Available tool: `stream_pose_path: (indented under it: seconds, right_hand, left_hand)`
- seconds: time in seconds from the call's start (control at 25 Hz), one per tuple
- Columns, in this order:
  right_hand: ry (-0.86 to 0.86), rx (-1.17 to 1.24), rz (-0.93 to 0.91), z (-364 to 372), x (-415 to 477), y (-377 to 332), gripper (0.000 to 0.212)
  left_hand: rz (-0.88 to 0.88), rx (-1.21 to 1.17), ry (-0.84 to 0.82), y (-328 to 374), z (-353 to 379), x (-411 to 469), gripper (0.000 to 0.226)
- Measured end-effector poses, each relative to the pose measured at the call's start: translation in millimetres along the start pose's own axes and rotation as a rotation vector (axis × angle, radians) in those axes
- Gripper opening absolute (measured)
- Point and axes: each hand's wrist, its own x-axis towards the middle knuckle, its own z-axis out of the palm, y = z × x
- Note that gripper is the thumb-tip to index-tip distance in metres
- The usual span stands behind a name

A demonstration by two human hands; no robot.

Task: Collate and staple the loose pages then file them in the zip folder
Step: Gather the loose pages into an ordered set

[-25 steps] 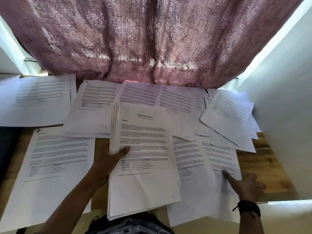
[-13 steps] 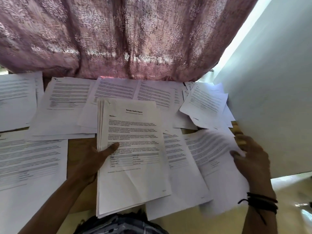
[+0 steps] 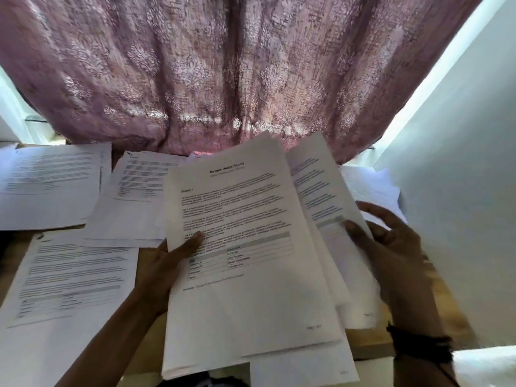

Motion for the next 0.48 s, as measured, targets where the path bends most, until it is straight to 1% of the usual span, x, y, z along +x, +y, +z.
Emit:
stream_pose_path:
  seconds: [0.04, 0.08, 0.2, 0.24, 0.28, 0.32, 0.36, 0.4, 0.44, 0.48]
  right_hand:
    - [-0.059, 0.119, 0.084, 9.7, 2.8, 3.7, 0.033]
    - [-0.107, 0.212, 0.162, 19.0, 5.7, 8.3, 0.034]
    - [-0.232, 0.341, 0.317, 41.7, 10.6, 23.8, 0.034]
    - [-0.259, 0.364, 0.343, 48.0, 11.8, 28.8, 0.032]
    - [-0.282, 0.375, 0.361, 51.9, 12.9, 32.8, 0.029]
    - [-0.305, 0.365, 0.369, 54.6, 14.7, 36.7, 0.027]
    - [-0.343, 0.343, 0.368, 56.6, 16.3, 39.1, 0.027]
    - [-0.391, 0.311, 0.357, 58.5, 17.8, 40.8, 0.033]
    - [-0.445, 0.283, 0.336, 60.7, 18.8, 41.7, 0.04]
    - [-0.492, 0.255, 0.294, 63.6, 20.1, 44.0, 0.044]
  left_hand:
    - [0.004, -0.012, 0.016, 3.6, 1.0, 0.1, 0.037]
    - [0.006, -0.02, 0.023, 5.1, -0.8, 1.1, 0.034]
    - [-0.017, 0.015, 0.051, 8.1, -4.5, 0.8, 0.033]
    - [-0.018, 0.041, 0.079, 7.1, -7.6, 1.6, 0.038]
    - [-0.012, 0.051, 0.102, 6.5, -9.8, 1.8, 0.049]
    - [0.003, 0.048, 0.114, 5.8, -12.0, 2.7, 0.064]
    - [0.02, 0.044, 0.119, 6.3, -12.3, 3.5, 0.08]
    - [0.042, 0.048, 0.12, 7.2, -12.5, 4.7, 0.09]
    - [0.064, 0.066, 0.117, 9.7, -11.2, 5.5, 0.094]
    - [0.096, 0.081, 0.102, 12.1, -10.3, 6.9, 0.092]
